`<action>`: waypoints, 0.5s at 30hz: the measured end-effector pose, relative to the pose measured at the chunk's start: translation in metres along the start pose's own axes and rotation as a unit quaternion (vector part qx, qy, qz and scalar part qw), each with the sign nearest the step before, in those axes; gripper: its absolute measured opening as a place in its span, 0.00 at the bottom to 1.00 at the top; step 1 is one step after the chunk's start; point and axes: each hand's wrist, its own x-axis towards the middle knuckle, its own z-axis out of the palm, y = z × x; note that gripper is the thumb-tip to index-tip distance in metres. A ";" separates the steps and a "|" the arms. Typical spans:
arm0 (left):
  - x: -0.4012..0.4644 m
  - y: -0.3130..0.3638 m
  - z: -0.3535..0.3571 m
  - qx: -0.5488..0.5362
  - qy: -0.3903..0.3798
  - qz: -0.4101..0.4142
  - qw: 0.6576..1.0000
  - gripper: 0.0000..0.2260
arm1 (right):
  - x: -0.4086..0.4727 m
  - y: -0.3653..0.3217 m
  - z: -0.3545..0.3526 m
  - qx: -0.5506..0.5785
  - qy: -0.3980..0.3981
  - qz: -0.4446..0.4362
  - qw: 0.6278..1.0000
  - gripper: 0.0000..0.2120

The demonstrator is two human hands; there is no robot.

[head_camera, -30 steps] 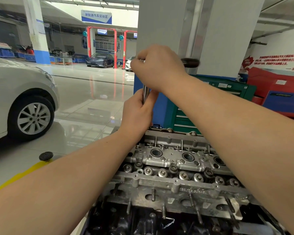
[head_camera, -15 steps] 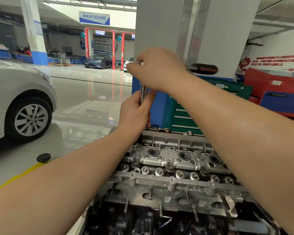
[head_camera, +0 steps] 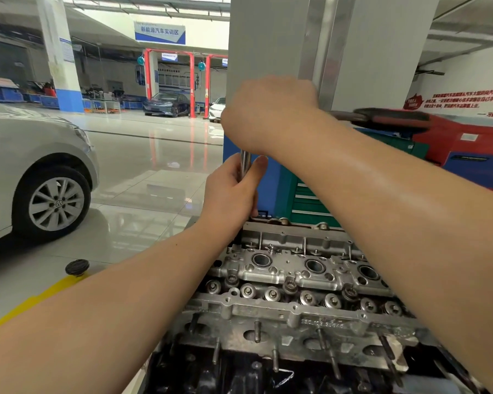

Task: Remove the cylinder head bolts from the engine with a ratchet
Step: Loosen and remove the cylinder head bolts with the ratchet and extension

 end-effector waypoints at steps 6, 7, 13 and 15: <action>0.002 0.001 -0.001 0.035 0.024 -0.016 0.999 0.25 | 0.007 0.001 0.005 0.030 -0.007 -0.047 0.998 0.21; 0.003 0.001 -0.001 0.034 0.025 -0.018 0.999 0.23 | 0.008 0.005 0.006 0.078 -0.033 -0.072 0.994 0.23; 0.002 -0.001 -0.002 -0.001 0.000 -0.026 1.000 0.18 | -0.004 0.017 0.014 0.389 -0.069 -0.098 0.914 0.12; 0.002 -0.002 -0.005 -0.009 -0.006 -0.024 1.000 0.18 | 0.000 0.007 0.012 0.238 -0.024 -0.083 0.967 0.15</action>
